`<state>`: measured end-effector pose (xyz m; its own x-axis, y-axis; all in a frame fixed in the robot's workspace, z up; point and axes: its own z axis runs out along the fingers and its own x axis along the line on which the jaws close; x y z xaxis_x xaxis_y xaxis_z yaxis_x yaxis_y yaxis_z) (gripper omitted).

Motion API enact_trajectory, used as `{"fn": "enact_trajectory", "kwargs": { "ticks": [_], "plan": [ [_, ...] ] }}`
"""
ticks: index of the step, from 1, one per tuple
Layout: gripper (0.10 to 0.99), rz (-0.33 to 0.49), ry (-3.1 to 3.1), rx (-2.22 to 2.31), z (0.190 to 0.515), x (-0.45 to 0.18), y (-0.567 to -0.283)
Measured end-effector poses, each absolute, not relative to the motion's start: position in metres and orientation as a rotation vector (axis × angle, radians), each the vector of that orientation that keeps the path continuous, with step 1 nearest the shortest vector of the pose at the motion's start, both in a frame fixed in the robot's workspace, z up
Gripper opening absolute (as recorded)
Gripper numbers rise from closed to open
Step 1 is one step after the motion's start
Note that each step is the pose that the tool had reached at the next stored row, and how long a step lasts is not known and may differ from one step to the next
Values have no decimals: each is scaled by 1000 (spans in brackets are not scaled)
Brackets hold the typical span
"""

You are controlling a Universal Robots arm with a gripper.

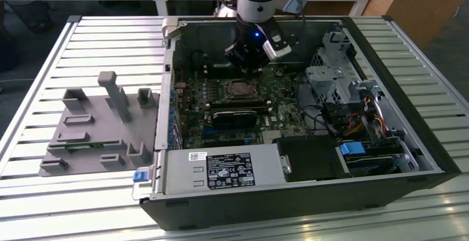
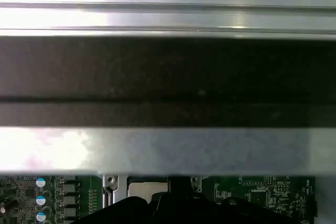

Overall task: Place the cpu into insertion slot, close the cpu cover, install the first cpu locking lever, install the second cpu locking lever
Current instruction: 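Install the second cpu locking lever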

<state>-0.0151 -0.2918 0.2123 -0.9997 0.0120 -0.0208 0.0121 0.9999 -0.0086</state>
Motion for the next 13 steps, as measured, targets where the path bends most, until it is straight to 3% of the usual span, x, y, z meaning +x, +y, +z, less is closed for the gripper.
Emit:
{"fn": "enact_trajectory", "kwargs": {
  "ticks": [13],
  "plan": [
    [106,-11,3121,19,240,-15,-295]
  ]
}}
